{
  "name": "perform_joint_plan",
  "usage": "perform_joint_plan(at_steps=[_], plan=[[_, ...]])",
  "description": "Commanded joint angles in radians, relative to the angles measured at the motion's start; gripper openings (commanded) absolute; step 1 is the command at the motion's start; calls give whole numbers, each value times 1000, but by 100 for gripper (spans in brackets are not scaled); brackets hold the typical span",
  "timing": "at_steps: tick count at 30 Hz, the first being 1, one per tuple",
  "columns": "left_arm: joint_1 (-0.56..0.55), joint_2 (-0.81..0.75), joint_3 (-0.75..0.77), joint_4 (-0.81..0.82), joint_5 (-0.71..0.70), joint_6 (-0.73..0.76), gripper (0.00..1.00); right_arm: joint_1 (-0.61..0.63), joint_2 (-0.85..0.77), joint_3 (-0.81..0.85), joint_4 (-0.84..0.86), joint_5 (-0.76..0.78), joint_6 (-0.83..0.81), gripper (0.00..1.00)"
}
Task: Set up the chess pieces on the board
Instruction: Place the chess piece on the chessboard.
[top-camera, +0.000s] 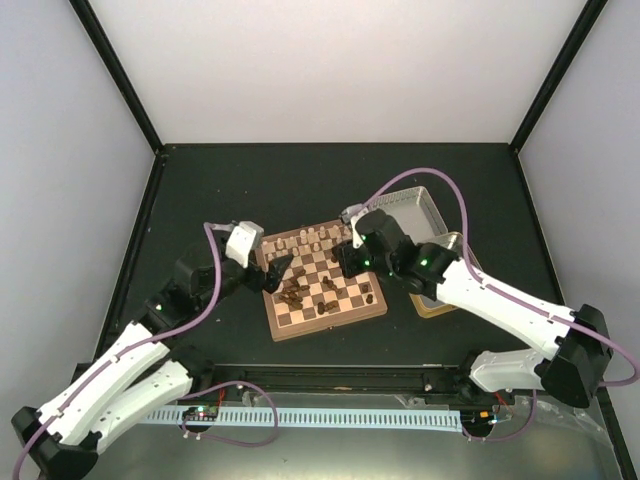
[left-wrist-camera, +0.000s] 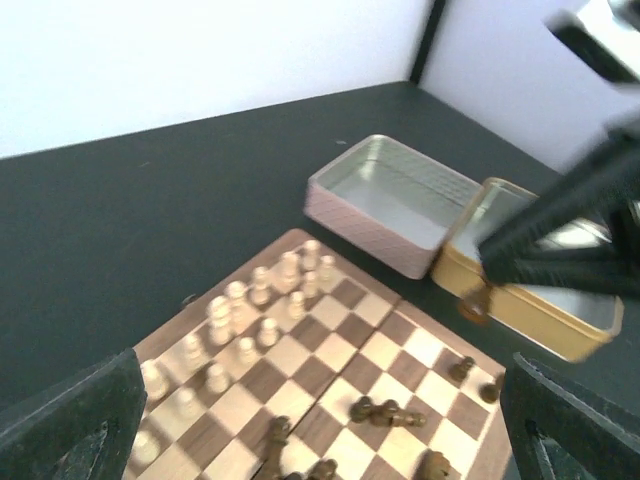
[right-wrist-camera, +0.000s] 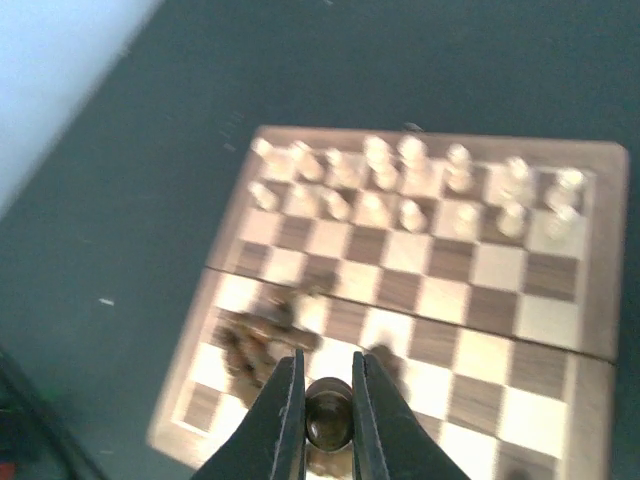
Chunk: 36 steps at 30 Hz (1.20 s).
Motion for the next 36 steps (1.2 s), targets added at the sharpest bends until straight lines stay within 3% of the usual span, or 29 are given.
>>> perform_joint_plan(at_steps=[1, 8, 19, 36], plan=[[28, -3, 112, -206, -209, -197, 99, 31, 8, -86, 45, 235, -54, 1], [56, -26, 115, -312, -210, -195, 99, 61, 56, -157, 101, 280, -30, 1], [58, -103, 38, -315, -173, -193, 99, 147, 89, -238, 108, 392, 0, 1], [59, -99, 31, -316, -173, -205, 99, 202, 202, -288, 157, 348, 38, 2]])
